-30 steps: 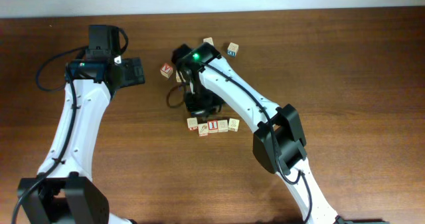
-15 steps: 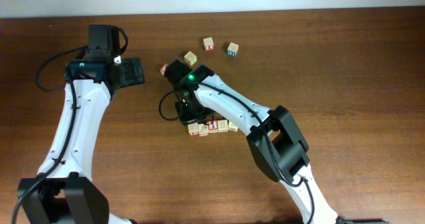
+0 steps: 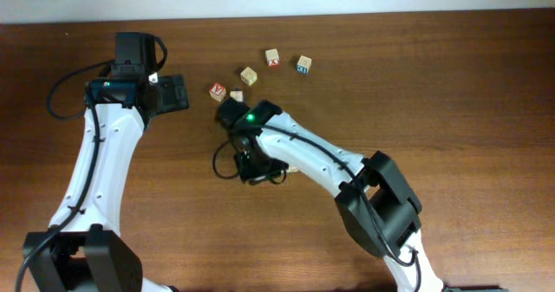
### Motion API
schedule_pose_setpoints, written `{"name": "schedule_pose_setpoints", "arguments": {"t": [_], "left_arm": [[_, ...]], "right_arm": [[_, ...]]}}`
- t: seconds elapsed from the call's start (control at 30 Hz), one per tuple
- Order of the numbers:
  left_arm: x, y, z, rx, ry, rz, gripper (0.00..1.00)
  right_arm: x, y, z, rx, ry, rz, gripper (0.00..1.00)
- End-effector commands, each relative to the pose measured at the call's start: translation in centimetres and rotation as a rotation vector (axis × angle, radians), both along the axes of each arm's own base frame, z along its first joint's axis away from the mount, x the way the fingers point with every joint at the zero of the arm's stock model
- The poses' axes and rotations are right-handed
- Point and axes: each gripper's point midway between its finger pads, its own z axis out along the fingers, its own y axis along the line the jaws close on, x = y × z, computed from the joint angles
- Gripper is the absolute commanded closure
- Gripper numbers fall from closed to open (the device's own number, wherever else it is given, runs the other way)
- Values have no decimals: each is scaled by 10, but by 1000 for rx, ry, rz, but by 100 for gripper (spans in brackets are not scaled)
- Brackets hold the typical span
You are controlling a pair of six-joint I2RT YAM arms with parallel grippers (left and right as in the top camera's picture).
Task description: Rotate 5 blocks
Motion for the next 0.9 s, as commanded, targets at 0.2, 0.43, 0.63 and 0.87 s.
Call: {"name": "schedule_pose_setpoints", "arguments": {"t": [0.2, 0.43, 0.63, 0.87], "left_arm": [[2, 2, 6, 0, -18, 16, 1], [2, 2, 6, 0, -18, 16, 1], [2, 2, 6, 0, -17, 16, 1], [2, 2, 6, 0, -17, 16, 1]], "right_arm": [[1, 9, -31, 11, -61, 16, 94], [-15, 50, -22, 150, -73, 252, 95], [51, 52, -16, 45, -421, 169, 96], [55, 26, -19, -44, -403, 100, 96]]}}
